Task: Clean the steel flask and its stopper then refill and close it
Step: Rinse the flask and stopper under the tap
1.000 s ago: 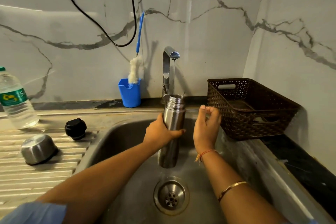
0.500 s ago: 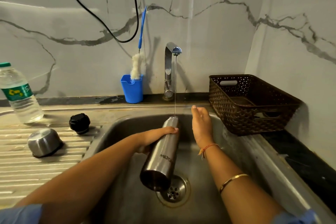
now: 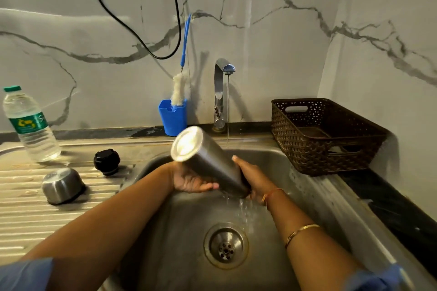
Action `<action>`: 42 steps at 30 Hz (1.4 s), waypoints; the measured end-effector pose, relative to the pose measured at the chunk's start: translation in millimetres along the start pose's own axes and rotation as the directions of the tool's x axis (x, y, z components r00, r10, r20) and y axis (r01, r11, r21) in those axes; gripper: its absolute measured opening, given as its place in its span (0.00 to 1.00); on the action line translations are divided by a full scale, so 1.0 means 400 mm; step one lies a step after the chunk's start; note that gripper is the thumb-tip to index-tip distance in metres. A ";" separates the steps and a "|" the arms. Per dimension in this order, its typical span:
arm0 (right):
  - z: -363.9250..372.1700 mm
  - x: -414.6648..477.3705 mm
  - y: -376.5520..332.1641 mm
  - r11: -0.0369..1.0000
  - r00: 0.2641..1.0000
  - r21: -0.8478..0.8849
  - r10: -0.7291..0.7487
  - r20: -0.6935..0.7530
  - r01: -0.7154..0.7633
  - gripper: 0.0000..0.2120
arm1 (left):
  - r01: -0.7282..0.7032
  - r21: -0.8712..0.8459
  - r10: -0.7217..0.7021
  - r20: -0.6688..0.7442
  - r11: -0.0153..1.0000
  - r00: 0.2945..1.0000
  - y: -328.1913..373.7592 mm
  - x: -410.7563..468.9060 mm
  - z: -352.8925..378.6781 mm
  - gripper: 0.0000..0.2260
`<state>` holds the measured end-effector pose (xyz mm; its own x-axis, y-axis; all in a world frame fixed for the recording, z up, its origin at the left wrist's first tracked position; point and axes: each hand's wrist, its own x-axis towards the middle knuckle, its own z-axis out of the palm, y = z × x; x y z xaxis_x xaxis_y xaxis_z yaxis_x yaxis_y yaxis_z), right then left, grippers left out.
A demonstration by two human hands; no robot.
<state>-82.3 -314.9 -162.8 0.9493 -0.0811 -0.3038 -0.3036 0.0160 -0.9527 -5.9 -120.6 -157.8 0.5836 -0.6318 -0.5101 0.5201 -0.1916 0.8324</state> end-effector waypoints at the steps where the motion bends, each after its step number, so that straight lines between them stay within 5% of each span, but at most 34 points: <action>1: -0.001 -0.001 0.002 0.999 0.999 0.019 0.047 0.003 -0.047 0.21 | -0.033 -0.160 0.048 0.094 0.987 0.994 0.015 -0.044 0.058 0.26; 2: -0.004 -0.001 0.006 0.993 0.994 0.060 0.106 0.014 -0.106 0.24 | -0.009 -0.293 0.063 0.175 0.956 0.982 0.038 -0.057 0.084 0.27; 5: -0.007 -0.009 0.016 0.940 0.956 0.175 0.284 0.071 -0.292 0.30 | -0.060 -0.299 0.057 -0.018 0.952 0.998 0.069 -0.040 0.091 0.41; 10: -0.002 -0.019 0.014 0.892 0.913 0.201 0.383 0.139 -0.404 0.33 | -0.124 0.266 0.221 -0.376 0.956 0.900 0.096 -0.018 0.160 0.48; 13: -0.006 -0.019 0.012 0.879 0.914 0.252 0.382 0.134 -0.404 0.31 | -0.232 0.465 0.433 -0.390 0.854 0.813 0.112 0.006 0.190 0.42; 17: -0.003 -0.014 0.016 0.860 0.921 0.328 0.361 0.149 -0.391 0.28 | -0.434 0.278 0.514 -0.402 0.857 0.758 0.164 0.033 0.225 0.35; 24: -0.011 0.005 0.000 0.848 0.947 0.442 0.320 0.012 -0.292 0.26 | -0.548 0.335 0.637 -0.505 0.766 0.582 0.216 0.074 0.274 0.32; 34: -0.030 0.008 0.000 0.859 0.944 0.413 0.330 0.007 -0.304 0.25 | -0.643 0.088 0.455 -0.778 0.761 0.433 0.149 0.009 0.204 0.29; 37: -0.040 0.000 -0.015 0.874 0.963 0.461 0.238 -0.127 -0.155 0.15 | -0.652 -0.060 0.338 -0.817 0.755 0.467 0.121 -0.032 0.181 0.31; 42: -0.052 0.006 -0.023 0.814 0.926 0.574 0.144 -0.349 0.090 0.17 | -0.586 -0.510 0.074 -0.712 0.630 0.699 0.056 -0.108 0.148 0.37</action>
<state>-79.0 -335.9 -154.6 0.8069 -0.4203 -0.4151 -0.1150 0.5775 -0.8082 -56.5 -142.0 -104.2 0.8901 0.0789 -0.4489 0.3034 0.6323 0.7128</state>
